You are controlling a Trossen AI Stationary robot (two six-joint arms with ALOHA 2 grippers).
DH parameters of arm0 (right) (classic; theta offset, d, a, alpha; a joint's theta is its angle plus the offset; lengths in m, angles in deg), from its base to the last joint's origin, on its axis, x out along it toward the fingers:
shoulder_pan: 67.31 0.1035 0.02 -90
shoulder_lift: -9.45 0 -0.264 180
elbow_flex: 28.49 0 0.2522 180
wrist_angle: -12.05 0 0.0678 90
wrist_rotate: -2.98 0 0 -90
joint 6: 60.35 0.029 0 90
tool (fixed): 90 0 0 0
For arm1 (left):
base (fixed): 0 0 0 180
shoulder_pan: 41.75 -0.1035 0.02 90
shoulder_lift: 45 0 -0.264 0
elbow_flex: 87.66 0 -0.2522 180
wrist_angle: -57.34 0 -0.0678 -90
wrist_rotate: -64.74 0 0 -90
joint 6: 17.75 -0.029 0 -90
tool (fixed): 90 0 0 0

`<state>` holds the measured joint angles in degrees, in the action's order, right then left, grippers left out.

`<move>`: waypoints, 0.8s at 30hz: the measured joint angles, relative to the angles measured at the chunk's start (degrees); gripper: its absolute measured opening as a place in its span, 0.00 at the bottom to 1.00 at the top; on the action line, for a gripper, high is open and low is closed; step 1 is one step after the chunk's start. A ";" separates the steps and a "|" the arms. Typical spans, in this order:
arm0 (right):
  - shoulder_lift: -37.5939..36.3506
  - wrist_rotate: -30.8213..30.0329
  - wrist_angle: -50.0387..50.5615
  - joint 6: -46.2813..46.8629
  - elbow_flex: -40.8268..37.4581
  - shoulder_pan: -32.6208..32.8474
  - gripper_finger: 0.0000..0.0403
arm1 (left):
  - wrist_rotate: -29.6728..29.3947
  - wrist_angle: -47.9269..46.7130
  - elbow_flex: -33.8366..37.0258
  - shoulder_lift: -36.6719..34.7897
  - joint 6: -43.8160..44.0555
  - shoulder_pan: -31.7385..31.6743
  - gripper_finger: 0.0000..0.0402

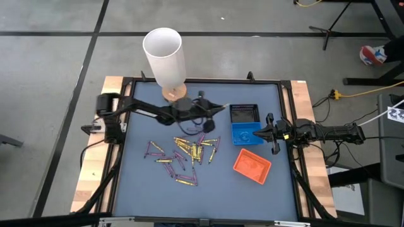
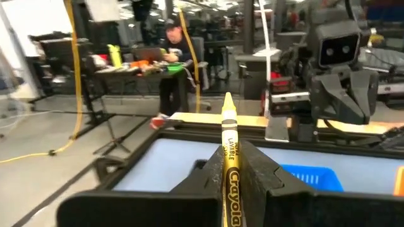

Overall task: Sort crayons
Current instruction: Put the yellow crayon into the black bin

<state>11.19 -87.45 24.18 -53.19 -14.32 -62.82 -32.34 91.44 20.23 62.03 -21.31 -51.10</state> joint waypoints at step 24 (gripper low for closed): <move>-0.01 0.00 0.04 -0.01 0.00 -0.02 0.01 | 2.11 -0.03 -23.95 25.93 -0.04 -0.18 0.04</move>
<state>11.18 -87.45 24.22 -53.20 -14.32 -62.84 -30.23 91.41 -3.72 87.96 -21.35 -51.28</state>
